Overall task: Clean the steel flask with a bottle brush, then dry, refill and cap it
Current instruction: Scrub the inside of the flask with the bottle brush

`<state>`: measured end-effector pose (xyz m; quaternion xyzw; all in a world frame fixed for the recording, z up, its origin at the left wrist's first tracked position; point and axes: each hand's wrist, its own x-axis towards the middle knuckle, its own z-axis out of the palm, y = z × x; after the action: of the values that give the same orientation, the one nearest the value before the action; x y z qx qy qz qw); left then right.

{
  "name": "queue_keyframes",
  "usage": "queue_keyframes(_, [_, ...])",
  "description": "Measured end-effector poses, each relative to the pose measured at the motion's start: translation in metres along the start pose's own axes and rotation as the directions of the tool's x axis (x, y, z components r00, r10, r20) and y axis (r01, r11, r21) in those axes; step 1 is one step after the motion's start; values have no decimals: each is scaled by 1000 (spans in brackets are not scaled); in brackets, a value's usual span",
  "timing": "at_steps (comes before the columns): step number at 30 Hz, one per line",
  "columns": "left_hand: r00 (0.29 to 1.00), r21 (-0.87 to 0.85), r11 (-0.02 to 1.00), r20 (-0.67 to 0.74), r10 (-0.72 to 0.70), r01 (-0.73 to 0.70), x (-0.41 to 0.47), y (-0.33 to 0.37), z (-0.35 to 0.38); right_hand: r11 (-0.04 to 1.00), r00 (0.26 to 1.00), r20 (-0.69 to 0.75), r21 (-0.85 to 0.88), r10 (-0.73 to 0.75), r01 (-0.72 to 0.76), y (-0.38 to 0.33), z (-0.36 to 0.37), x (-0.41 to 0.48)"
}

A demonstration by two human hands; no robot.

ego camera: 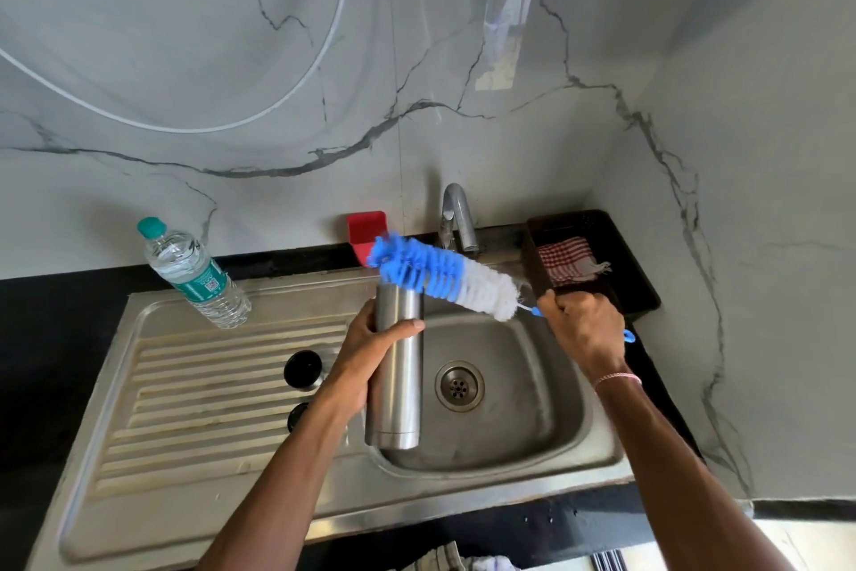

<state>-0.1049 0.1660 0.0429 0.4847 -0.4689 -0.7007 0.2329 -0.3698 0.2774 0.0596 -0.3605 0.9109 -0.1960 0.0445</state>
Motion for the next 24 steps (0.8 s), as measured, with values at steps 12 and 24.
queue_keyframes(12, [999, -31, 999, 32, -19, 20, 3, 1, 5, 998, 999, 14, -27, -52, 53, -16, 3, 0])
queue_keyframes(24, [997, 60, 997, -63, -40, 44, 1, 6, 15, 996, 996, -4, -9, -85, 85, -23, 1, 2])
